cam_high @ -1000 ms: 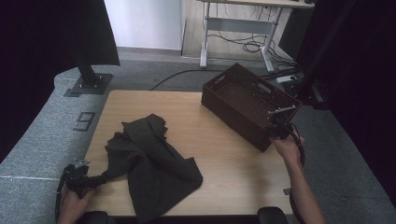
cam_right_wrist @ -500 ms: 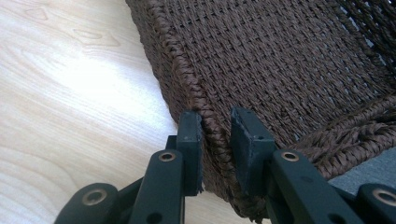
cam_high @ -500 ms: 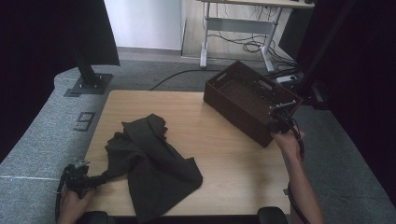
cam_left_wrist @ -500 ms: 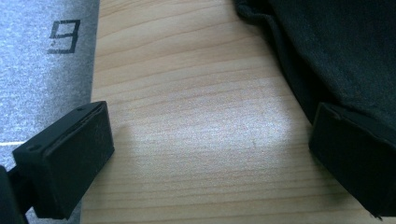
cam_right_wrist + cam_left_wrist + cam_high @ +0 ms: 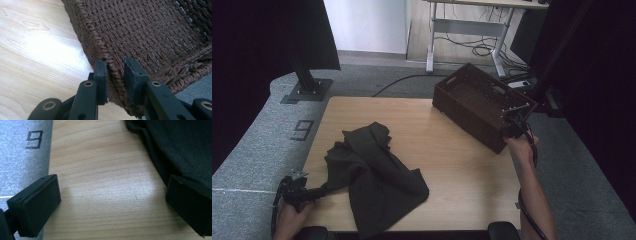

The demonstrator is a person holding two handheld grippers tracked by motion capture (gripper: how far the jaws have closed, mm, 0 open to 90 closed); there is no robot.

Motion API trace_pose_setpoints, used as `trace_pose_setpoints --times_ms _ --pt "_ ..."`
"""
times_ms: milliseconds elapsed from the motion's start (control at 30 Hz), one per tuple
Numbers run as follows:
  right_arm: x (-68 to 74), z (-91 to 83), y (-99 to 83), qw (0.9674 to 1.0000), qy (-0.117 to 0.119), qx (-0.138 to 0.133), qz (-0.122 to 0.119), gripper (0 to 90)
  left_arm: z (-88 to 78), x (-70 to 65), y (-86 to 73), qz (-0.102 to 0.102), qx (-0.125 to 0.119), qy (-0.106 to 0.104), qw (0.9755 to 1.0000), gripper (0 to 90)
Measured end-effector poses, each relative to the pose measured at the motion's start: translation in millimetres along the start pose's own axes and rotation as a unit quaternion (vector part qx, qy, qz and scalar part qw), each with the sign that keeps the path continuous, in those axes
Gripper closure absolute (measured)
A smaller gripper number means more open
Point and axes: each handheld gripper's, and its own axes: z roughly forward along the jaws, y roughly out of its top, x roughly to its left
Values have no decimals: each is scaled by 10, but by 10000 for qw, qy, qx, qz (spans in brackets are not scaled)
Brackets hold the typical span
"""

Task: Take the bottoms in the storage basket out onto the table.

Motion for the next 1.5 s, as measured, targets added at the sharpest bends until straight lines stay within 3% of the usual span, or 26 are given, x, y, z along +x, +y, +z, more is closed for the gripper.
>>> trace_pose_setpoints --times_ms 933,1500 --pt "-197 162 162 9995 -257 -97 127 711 3 0 4 7 1 -3 10000 0" --pt "-220 176 175 9996 -207 -160 46 684 5 -2 6 2 0 1 10000 0"
